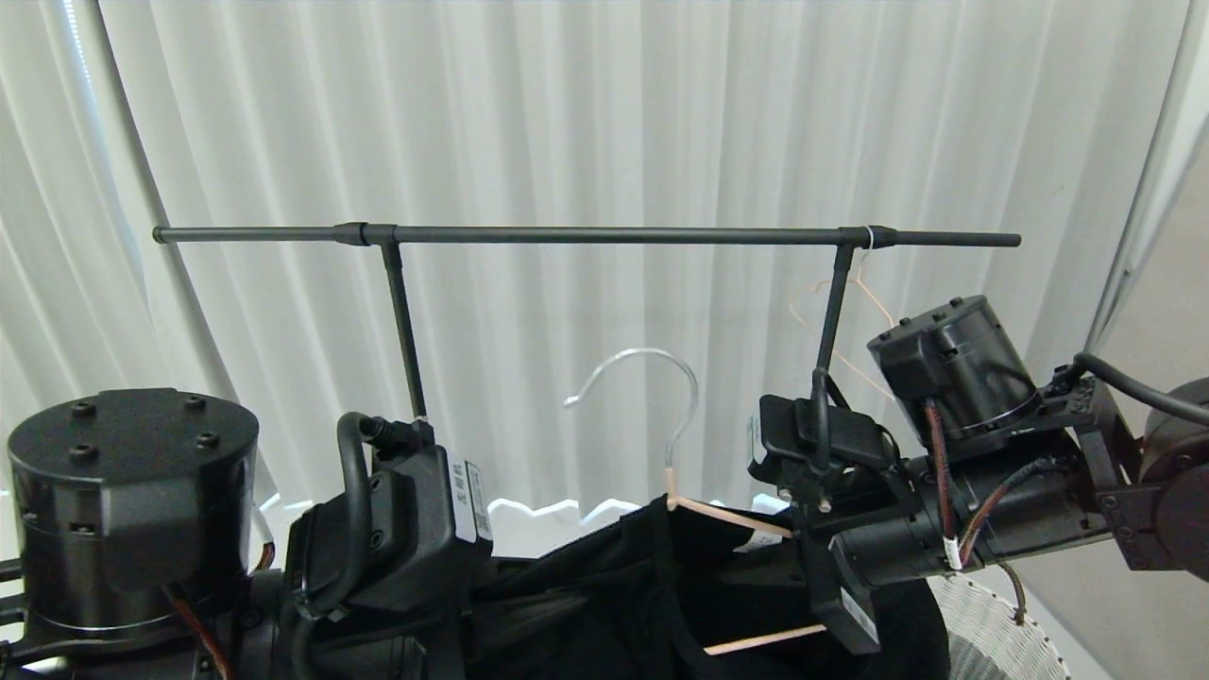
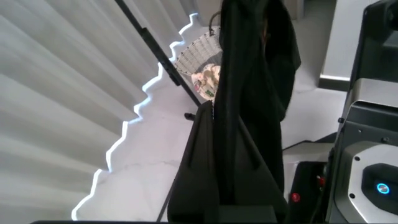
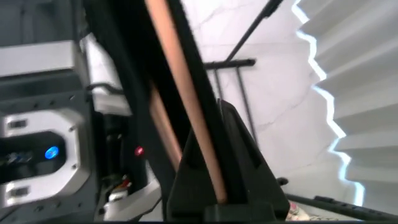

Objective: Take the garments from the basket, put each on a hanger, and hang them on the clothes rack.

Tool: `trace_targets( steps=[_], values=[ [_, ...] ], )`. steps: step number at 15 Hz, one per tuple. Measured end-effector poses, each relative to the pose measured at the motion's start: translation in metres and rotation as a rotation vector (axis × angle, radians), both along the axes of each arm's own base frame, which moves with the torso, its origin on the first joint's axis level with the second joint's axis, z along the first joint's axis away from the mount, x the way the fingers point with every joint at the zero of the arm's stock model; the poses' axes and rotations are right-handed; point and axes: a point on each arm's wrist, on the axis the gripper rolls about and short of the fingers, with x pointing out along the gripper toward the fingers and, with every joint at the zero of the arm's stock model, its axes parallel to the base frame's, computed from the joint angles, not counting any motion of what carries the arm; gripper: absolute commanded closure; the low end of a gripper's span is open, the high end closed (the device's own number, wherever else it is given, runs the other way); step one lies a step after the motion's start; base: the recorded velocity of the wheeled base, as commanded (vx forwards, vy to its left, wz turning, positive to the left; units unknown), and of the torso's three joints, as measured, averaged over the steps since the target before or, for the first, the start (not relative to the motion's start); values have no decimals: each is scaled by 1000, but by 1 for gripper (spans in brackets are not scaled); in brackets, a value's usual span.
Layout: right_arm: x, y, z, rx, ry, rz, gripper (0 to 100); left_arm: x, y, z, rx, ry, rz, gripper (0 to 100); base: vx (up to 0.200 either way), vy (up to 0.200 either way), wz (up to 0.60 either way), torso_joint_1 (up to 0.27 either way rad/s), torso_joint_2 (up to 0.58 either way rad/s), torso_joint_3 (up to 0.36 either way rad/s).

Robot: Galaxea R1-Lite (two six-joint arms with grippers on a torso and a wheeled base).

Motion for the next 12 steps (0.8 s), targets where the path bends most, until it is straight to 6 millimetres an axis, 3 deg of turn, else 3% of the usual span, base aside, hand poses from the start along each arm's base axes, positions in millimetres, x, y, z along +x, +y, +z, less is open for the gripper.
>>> trace_targets(
  steps=[6, 10, 12],
  values=[
    [16, -8, 12, 73, -259, 80, 100, 4, 5, -1, 6, 2, 42, 0, 0, 0, 0, 0, 0, 0],
    [34, -30, 16, 59, -380, 81, 100, 12, 28, -3, 0, 10, 172, 0, 0, 0, 0, 0, 0, 0],
    [41, -41, 18, 53, -387, 37, 100, 7, 39, -6, 1, 12, 209, 0, 0, 0, 0, 0, 0, 0]
  ],
)
